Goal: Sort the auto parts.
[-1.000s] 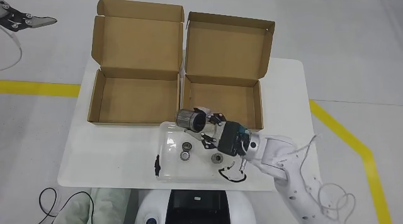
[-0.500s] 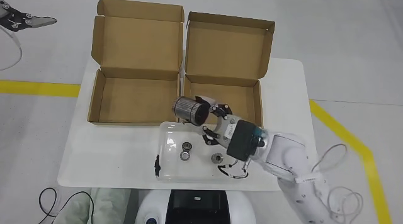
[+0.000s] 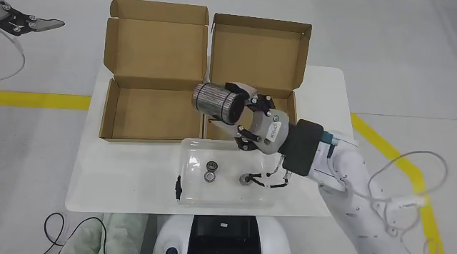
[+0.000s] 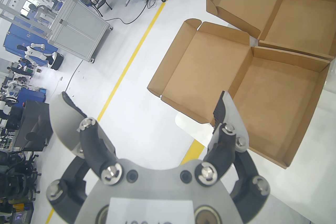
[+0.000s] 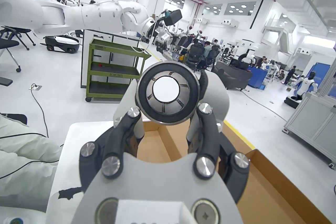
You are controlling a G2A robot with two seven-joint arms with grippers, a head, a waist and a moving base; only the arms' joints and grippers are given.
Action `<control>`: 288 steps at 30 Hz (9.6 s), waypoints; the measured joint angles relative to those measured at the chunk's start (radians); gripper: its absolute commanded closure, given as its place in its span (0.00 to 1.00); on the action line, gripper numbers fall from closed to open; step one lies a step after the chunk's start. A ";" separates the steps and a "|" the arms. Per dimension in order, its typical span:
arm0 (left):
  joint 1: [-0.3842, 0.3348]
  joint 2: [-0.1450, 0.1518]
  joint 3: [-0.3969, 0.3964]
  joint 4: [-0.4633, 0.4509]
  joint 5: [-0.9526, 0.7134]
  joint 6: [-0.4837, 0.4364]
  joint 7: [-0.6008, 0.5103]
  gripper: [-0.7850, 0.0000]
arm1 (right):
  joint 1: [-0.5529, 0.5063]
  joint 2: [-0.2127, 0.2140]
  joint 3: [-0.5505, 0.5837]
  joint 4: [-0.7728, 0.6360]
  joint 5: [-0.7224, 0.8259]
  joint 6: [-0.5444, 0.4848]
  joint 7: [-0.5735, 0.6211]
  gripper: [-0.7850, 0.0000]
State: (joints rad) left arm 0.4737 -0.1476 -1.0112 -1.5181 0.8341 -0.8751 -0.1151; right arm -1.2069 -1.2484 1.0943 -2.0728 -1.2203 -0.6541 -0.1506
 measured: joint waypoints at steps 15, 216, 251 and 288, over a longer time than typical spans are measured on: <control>0.000 0.000 0.000 0.000 0.000 0.000 0.000 0.00 | 0.040 -0.004 0.005 -0.013 0.027 0.001 -0.049 1.00; 0.000 0.000 0.000 0.000 0.000 0.000 0.000 0.00 | -0.167 0.061 -0.154 0.257 -0.044 -0.017 1.128 1.00; 0.000 0.000 0.000 0.000 0.000 0.000 0.000 0.00 | -0.026 0.060 -0.123 0.216 -0.079 -0.005 0.323 1.00; 0.000 0.000 0.000 0.000 0.000 0.000 0.000 0.00 | 0.109 0.046 0.023 -0.012 0.088 0.055 0.190 1.00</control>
State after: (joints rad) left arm 0.4737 -0.1476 -1.0112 -1.5181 0.8341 -0.8751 -0.1151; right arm -1.0983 -1.2023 1.1172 -2.0851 -1.1320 -0.5994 0.0399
